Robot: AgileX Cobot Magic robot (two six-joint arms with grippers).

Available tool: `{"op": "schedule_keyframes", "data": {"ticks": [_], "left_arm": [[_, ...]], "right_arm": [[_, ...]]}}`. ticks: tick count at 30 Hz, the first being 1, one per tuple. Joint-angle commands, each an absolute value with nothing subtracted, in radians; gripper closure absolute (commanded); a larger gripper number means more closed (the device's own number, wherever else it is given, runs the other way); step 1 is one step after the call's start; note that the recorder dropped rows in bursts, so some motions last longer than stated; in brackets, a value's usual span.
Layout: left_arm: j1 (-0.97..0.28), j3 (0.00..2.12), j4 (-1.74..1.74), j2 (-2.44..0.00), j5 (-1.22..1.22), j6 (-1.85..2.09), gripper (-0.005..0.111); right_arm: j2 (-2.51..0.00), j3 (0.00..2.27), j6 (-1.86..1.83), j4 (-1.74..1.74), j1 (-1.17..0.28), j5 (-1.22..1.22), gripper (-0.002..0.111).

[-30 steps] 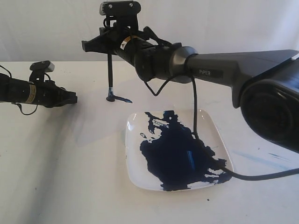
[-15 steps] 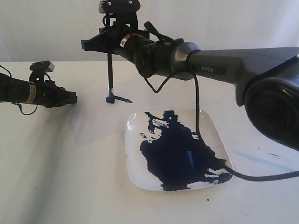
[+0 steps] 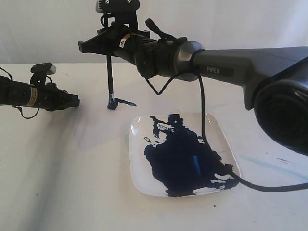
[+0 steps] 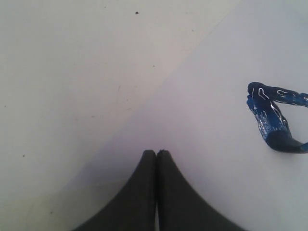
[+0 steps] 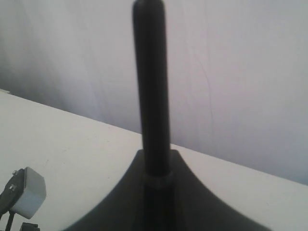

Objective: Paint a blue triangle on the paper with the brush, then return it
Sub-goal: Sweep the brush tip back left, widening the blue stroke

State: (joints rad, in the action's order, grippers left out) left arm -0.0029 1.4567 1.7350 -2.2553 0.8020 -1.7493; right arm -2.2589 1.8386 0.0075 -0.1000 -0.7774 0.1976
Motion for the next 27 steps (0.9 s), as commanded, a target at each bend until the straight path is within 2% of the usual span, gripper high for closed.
{"op": "schedule_keyframes", "data": {"ticks": [1, 27], "left_arm": [[-0.003, 1.453, 1.744, -2.244, 0.791, -1.752, 0.107], [-0.003, 1.453, 1.744, -2.244, 0.791, -1.752, 0.107]], "right_arm": [[-2.242, 1.842, 0.011, -0.097, -0.779, 0.175, 0.108], [-2.211, 1.842, 0.029, -0.097, -0.807, 0.067, 0.108]]}}
